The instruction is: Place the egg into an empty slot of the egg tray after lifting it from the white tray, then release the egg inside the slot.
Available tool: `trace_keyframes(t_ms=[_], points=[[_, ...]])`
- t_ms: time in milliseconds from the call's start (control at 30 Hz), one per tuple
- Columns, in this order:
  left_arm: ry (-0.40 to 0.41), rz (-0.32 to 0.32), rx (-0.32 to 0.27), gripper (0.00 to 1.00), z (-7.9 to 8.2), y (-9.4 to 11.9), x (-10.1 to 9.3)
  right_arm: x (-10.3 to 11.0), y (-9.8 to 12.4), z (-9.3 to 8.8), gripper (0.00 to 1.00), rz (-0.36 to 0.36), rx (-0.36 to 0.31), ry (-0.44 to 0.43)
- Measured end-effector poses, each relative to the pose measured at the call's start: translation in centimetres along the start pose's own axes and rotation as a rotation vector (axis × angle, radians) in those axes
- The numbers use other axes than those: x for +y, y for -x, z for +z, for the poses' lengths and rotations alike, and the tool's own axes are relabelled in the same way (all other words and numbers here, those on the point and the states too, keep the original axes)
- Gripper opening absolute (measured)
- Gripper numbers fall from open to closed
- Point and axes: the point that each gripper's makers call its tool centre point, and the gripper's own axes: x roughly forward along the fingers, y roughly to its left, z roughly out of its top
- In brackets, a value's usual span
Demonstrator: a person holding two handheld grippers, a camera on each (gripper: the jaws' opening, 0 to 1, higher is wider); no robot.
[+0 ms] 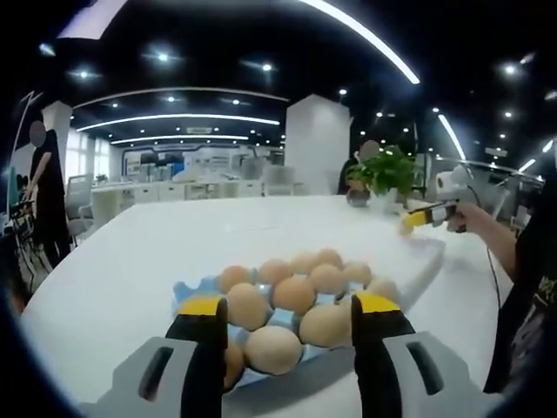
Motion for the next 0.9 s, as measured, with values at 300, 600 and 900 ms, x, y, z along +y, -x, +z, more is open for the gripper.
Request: trace_keyframes(t_ms=[300, 600, 900], points=[[-0.007, -0.026, -0.007, 0.58, 0.1, -0.4, -0.8, 2.2, -1.7, 0.9, 0.27, 0.061, -0.011, 0.016], [-0.015, -0.058, -0.020, 0.59, -0.1, -1.5, -2.2, 4.9, -3.7, 1.2, 0.27, 0.132, -0.014, 0.027], [-0.025, -0.086, -0.044, 0.58, 0.2, -2.4, -3.6, 7.8, -5.6, 1.4, 0.27, 0.206, -0.014, 0.042]])
